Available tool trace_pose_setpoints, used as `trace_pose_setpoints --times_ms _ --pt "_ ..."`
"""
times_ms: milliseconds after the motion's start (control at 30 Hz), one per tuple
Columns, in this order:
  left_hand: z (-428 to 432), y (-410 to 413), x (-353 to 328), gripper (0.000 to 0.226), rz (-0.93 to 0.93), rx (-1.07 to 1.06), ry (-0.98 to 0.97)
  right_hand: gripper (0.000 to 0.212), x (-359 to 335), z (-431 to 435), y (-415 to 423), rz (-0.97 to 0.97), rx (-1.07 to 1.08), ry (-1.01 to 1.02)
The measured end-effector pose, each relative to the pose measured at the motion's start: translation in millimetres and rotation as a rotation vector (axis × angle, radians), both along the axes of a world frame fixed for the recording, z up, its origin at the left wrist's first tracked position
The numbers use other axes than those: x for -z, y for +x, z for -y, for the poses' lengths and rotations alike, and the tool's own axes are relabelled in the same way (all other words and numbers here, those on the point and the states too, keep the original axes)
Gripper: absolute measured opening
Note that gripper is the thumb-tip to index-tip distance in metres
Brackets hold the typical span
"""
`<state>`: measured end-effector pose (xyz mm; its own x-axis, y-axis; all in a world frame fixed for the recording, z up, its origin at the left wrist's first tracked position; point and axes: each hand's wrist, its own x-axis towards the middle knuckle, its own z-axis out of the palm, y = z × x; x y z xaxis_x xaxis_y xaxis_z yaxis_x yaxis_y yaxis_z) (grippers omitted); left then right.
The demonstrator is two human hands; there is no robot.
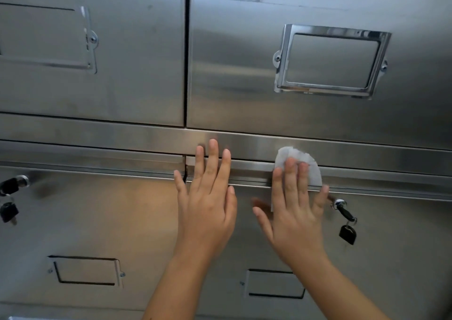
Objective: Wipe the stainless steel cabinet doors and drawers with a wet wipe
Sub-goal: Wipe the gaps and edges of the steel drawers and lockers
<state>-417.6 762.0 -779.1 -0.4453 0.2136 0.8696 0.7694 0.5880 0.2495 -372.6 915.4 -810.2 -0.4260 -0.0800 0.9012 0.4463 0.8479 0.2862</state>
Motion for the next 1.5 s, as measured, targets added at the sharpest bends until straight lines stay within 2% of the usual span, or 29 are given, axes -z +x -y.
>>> trace_pose_setpoints --times_ms 300,400,733,1167,1500 --pt "-30 13 0 0.055 0.009 0.020 -0.019 0.061 -9 -1 2 0.051 0.066 0.092" --pt "-41 18 4 0.055 0.016 0.046 -0.014 0.066 -13 -13 15 0.094 0.099 0.118" --pt "-74 31 13 0.055 0.009 0.086 0.027 0.064 -26 -33 53 0.239 0.257 0.008" --pt "-93 40 13 0.054 -0.023 0.077 0.063 0.062 -34 -43 68 0.208 -0.056 -0.268" --pt "-116 54 18 0.054 0.005 0.124 0.043 0.061 -34 -60 83 0.358 -0.126 -0.474"
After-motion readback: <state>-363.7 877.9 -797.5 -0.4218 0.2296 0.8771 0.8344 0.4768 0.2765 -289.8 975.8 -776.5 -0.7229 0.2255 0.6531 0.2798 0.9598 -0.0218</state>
